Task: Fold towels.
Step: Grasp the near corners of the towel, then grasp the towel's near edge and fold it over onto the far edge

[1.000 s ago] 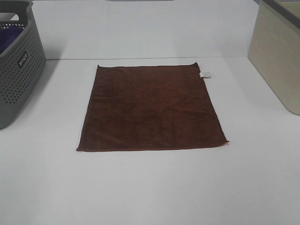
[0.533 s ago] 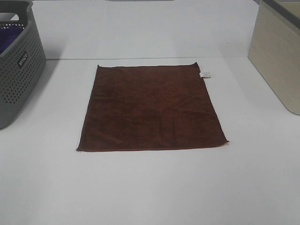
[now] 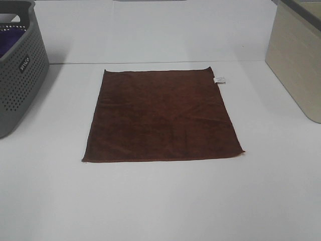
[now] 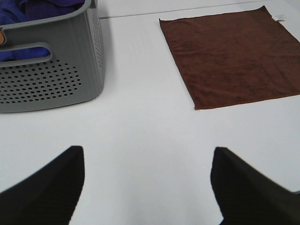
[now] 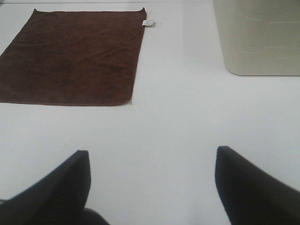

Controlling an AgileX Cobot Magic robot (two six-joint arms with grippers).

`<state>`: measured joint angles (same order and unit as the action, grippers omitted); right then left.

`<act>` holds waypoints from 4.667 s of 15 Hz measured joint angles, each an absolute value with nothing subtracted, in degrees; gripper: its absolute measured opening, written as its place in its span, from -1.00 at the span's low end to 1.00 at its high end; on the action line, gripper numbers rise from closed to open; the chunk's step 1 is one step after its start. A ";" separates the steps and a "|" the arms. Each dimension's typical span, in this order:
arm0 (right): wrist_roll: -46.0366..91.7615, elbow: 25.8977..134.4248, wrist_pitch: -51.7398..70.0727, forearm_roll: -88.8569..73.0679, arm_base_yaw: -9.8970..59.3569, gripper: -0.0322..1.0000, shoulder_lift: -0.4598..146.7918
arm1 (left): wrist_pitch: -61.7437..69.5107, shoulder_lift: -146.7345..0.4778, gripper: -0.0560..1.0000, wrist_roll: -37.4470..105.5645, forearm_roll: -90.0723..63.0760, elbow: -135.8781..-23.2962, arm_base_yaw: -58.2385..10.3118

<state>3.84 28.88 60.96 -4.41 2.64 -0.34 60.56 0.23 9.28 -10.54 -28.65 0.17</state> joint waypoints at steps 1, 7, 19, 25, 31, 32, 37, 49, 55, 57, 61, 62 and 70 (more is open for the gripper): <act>3.84 28.88 60.96 -4.41 2.64 0.43 -0.34 | 60.56 0.23 0.46 9.28 -10.54 -28.65 0.17; 3.84 28.88 60.91 -4.41 2.64 0.43 -0.23 | 60.56 0.23 0.46 9.28 -10.54 -28.65 0.17; 3.84 30.02 40.16 -11.52 2.64 0.43 39.59 | 33.58 -24.35 0.46 9.28 -29.91 -23.32 0.17; 7.85 38.96 38.79 -19.88 2.64 0.43 62.57 | 24.81 -54.83 0.46 16.73 -42.74 -23.32 0.17; 10.89 49.85 40.57 -24.41 2.64 0.43 81.76 | 25.44 -80.16 0.46 30.25 -57.30 -28.59 0.17; 12.09 51.22 41.08 -25.44 2.64 0.43 85.14 | 26.13 -83.65 0.46 31.68 -59.01 -30.65 0.17; 27.44 59.07 49.50 -39.88 -4.70 0.43 102.22 | 31.68 -97.52 0.46 38.10 -65.09 -39.30 0.17; 36.90 69.61 52.65 -46.35 -7.28 0.43 120.89 | 33.46 -116.31 0.46 43.72 -69.56 -55.75 -5.16; 35.18 74.83 51.97 -49.73 0.80 0.18 126.97 | 35.12 -122.10 0.18 42.74 -75.86 -61.48 -9.85; 33.17 74.83 51.80 -48.41 1.32 -0.36 127.60 | 34.89 -123.07 -0.52 41.48 -74.60 -61.48 -10.14; 27.62 74.83 52.37 -41.08 1.32 -0.94 126.57 | 37.70 -123.24 -0.88 36.67 -68.24 -61.48 -10.14; 27.10 74.48 52.94 -39.94 1.32 -0.94 125.76 | 39.19 -123.07 -0.88 34.95 -66.06 -61.42 -10.14; 25.78 56.21 54.66 -41.88 1.60 -0.94 114.42 | 41.31 -111.61 -0.88 26.87 -57.07 -47.73 -10.49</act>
